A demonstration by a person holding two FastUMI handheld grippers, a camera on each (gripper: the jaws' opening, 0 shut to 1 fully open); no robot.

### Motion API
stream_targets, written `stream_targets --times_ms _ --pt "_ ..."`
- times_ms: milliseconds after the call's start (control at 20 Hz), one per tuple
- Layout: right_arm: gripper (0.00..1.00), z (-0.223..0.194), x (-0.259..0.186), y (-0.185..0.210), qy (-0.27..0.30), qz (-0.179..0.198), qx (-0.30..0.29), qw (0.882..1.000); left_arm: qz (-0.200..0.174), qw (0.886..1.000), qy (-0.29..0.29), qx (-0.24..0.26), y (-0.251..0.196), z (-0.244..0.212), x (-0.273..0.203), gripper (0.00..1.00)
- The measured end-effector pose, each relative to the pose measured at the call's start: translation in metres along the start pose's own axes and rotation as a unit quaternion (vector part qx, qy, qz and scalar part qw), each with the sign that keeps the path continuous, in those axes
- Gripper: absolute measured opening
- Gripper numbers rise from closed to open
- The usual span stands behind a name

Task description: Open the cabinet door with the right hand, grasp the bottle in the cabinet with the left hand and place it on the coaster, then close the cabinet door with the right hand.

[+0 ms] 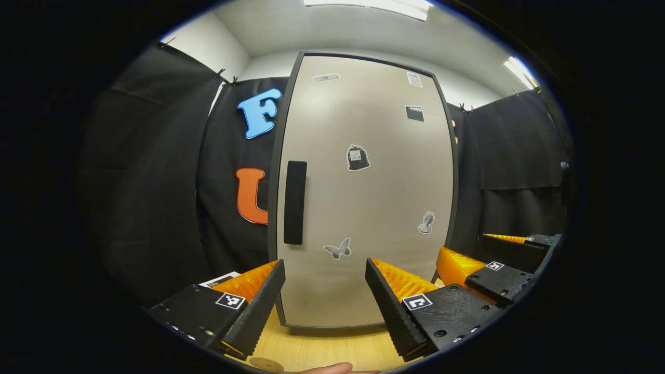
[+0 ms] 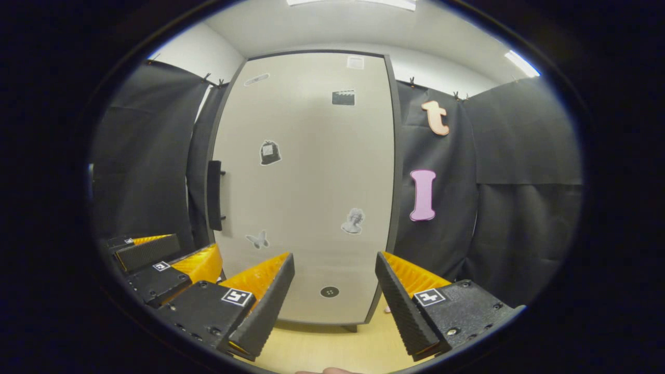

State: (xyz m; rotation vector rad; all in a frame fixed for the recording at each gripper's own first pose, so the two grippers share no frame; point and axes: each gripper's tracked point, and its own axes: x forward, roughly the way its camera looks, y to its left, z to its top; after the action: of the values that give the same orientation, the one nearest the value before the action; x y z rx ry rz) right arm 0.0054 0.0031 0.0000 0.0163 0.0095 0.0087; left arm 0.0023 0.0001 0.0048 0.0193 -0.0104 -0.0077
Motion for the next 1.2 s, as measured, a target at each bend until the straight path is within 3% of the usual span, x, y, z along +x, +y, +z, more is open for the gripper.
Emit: stream_targets --times_ms 750,1200 --pt "0.98 -0.016 0.007 0.007 0.025 0.015 0.008 1.0 0.03 0.999 0.024 0.002 0.01 -0.014 -0.002 0.94" --pt "0.98 -0.022 0.009 0.004 0.025 -0.001 0.009 1.0 0.015 0.999 0.028 0.003 0.009 -0.021 0.002 0.94"
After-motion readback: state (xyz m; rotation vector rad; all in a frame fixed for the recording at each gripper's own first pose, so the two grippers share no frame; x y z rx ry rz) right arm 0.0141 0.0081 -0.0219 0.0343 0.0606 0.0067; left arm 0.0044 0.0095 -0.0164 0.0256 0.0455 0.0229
